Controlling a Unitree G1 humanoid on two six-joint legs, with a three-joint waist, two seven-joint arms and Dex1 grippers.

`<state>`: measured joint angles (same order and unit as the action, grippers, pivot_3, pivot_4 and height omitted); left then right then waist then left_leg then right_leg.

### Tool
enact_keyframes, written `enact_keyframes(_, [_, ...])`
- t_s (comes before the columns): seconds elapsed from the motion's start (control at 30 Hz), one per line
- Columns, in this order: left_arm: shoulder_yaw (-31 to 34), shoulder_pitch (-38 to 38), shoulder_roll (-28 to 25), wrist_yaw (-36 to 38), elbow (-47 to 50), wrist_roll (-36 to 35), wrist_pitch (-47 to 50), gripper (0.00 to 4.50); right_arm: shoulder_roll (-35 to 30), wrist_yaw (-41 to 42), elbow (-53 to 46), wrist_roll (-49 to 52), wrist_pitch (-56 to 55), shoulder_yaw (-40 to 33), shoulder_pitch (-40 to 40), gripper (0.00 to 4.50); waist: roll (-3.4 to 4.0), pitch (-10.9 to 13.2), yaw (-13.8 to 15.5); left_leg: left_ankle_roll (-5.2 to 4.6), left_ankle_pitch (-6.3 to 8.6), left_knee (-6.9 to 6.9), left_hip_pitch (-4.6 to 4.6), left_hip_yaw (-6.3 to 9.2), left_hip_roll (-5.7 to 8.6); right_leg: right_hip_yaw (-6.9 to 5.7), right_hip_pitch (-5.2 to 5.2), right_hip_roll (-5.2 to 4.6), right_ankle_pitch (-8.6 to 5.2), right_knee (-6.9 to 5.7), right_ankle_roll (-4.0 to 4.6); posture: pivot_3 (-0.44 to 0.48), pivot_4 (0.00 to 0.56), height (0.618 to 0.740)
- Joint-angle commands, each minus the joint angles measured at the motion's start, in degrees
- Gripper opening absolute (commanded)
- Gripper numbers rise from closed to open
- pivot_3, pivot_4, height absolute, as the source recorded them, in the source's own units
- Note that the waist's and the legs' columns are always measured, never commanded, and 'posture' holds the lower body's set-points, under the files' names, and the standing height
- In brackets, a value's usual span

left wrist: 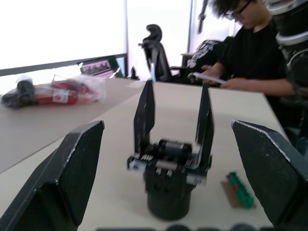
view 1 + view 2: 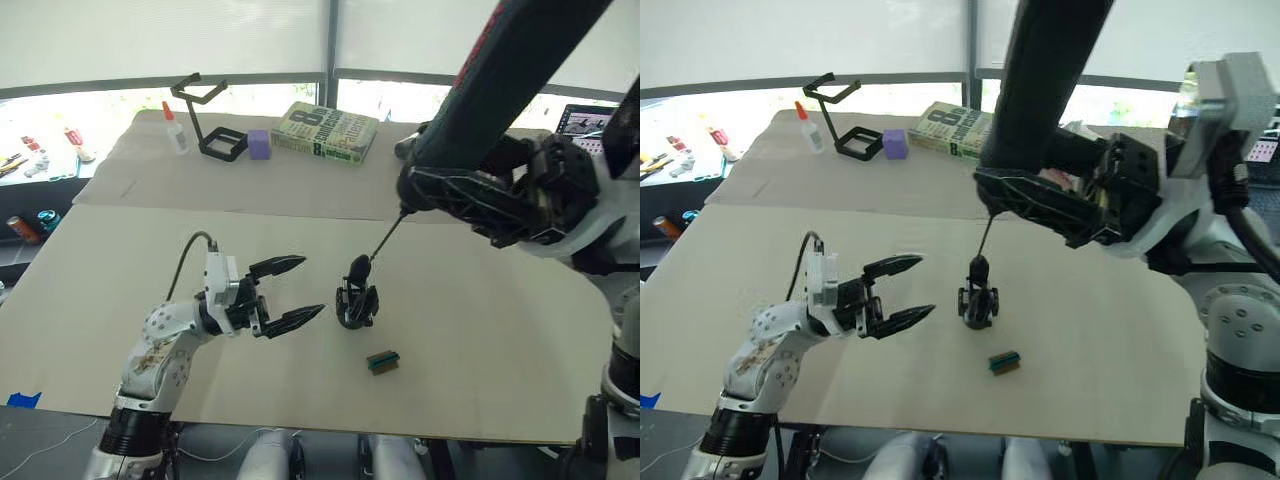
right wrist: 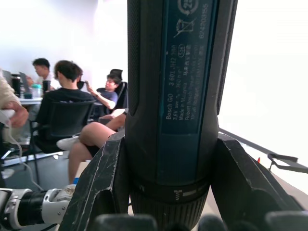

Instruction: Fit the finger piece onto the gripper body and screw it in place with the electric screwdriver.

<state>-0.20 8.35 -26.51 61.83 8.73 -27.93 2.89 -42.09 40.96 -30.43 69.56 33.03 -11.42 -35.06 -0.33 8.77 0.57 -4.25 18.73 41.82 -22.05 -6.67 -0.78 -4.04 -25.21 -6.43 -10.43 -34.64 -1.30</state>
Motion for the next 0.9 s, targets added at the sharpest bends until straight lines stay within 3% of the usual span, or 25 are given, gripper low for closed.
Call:
enact_keyframes(0.03, [-1.7,-1.6,-0.8,-0.3,-1.8,5.2,-4.4,4.49,1.2,0.3,-1.6,0.1,-0.8,-0.3,-1.9,1.93,0.0,0.0,0.2,0.0,0.0,0.0,-0.01,0.0,0.01,0.0,0.0,-0.01,0.0,0.0,0.0,0.0,0.15,0.74])
enact_keyframes(0.4, [-12.8,4.5,8.1,-7.4,-15.2,18.6,-8.1,4.49,3.1,4.9,-4.0,-3.9,-1.6,2.1,1.6,1.93,-0.01,0.0,0.1,-0.03,0.02,0.01,-0.02,0.01,0.04,-0.04,0.03,-0.03,0.04,0.04,-0.06,0.0,0.15,0.74])
enact_keyframes(0.9, [-15.8,10.9,15.4,-9.3,-22.3,19.9,-6.5,4.49,3.0,4.2,-5.9,-5.5,-1.4,1.2,3.6,1.93,-0.02,0.0,0.3,-0.08,0.03,0.07,0.01,0.04,0.05,-0.03,0.04,-0.14,0.05,-0.15,-0.05,0.0,0.15,0.74])
